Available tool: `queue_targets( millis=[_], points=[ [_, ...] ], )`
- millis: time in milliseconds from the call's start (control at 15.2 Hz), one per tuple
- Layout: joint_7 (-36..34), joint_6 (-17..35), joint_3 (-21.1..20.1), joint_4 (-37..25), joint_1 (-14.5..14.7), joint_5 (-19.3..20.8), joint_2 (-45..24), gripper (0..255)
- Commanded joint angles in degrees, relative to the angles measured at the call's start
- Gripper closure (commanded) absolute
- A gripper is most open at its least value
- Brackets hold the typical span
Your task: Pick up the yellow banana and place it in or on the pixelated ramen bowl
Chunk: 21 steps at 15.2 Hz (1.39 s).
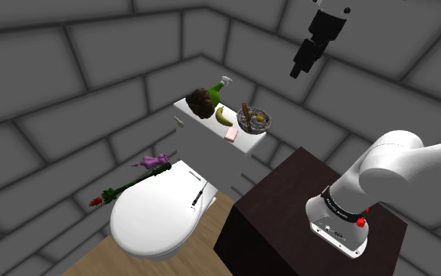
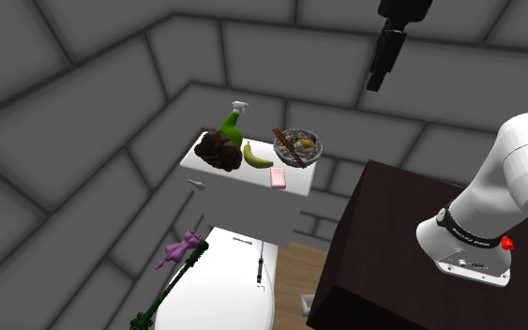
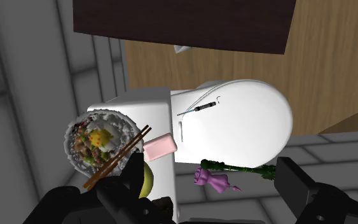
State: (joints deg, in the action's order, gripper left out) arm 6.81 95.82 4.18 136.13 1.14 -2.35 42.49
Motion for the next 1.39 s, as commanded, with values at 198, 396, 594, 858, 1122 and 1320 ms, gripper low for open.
queue_targets(
  millis=[198, 396, 594, 858, 1122, 1320],
  points=[
    [0.4, 5.9, 0.3, 1.8, 0.0, 0.1, -4.1, 0],
    [0.8, 11.8, 0.7, 3.0, 0.0, 0.2, -8.9, 0],
    [1.2, 17.5, 1.1, 3.3, 0.0, 0.0, -14.3, 0],
    [1.9, 24.7, 1.6, 2.6, 0.2, -0.4, -22.2, 0],
    [2.8, 31.1, 2.2, 0.6, 0.4, -1.1, -30.7, 0],
    [3.6, 35.3, 2.5, -1.7, 0.5, -2.0, -37.3, 0]
  ],
)
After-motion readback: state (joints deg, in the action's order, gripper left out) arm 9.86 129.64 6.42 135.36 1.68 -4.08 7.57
